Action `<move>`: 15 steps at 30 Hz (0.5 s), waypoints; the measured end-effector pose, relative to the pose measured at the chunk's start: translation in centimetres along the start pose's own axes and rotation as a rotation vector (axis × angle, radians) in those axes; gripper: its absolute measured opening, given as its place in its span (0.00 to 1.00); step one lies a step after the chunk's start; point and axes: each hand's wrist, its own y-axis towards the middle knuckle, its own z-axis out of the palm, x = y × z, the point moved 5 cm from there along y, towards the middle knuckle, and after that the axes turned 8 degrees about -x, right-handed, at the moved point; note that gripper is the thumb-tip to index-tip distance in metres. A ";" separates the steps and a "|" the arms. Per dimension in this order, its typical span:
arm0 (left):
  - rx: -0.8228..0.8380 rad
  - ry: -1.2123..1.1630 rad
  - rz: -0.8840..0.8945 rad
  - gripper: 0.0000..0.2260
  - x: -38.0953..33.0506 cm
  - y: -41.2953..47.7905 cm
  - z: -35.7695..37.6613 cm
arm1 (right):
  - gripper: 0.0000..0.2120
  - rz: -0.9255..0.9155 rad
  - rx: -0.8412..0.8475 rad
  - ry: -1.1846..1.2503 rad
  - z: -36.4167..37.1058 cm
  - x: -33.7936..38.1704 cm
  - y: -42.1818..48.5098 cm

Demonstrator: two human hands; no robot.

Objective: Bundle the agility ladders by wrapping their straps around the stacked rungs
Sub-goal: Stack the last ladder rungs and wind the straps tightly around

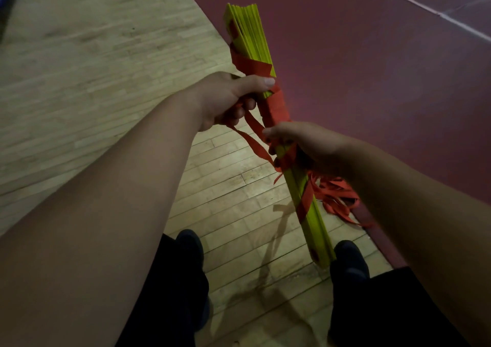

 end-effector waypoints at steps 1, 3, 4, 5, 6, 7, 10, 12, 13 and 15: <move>0.028 -0.008 0.016 0.17 -0.2 -0.1 -0.1 | 0.27 -0.008 0.028 0.021 0.0 0.2 -0.1; 0.061 -0.061 0.040 0.15 -0.7 -0.4 0.0 | 0.30 -0.036 0.080 0.096 0.0 0.5 -0.5; 0.067 -0.106 0.052 0.14 -0.9 -0.5 0.1 | 0.29 -0.055 0.111 0.148 0.1 0.7 -0.7; 0.074 -0.154 0.066 0.14 -1.2 -0.6 0.3 | 0.28 -0.072 0.149 0.205 0.2 0.8 -0.9; 0.089 -0.193 0.080 0.13 -1.4 -0.7 0.5 | 0.25 -0.085 0.200 0.262 0.4 1.0 -1.1; 0.108 -0.216 0.093 0.12 -1.5 -0.7 0.6 | 0.23 -0.088 0.262 0.318 0.7 1.2 -1.4; 0.150 -0.157 0.102 0.14 -1.6 -0.6 0.7 | 0.16 -0.063 0.318 0.363 1.3 1.2 -1.6; 0.131 -0.073 0.091 0.14 -1.4 -0.3 0.4 | 0.11 -0.025 0.198 0.317 1.0 0.5 -1.2; 0.123 -0.035 0.083 0.13 -1.2 -0.2 0.2 | 0.11 -0.009 0.127 0.275 0.7 0.2 -1.0; 0.116 0.047 0.069 0.11 -0.8 -0.1 0.0 | 0.12 0.004 0.008 0.152 -0.1 -0.4 -0.6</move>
